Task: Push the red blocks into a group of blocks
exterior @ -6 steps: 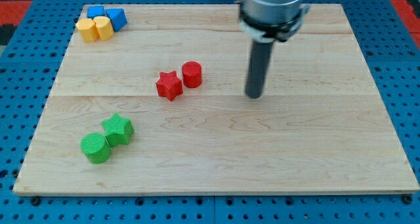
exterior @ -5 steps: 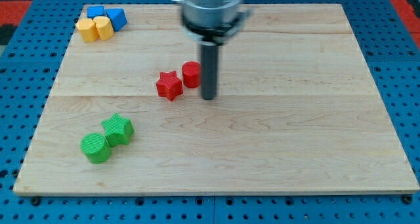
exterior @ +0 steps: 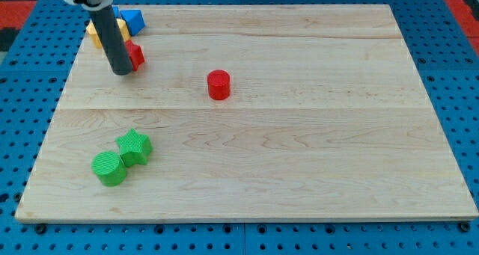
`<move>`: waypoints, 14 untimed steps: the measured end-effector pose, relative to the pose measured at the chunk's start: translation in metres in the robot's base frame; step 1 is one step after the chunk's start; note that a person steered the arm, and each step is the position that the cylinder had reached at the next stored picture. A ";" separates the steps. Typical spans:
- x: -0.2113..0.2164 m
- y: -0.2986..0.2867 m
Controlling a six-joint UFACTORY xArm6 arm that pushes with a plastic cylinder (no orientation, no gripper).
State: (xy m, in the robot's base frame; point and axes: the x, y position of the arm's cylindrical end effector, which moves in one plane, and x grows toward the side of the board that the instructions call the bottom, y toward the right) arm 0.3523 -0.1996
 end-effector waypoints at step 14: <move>-0.013 0.063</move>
State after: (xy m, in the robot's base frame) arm 0.3393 -0.1366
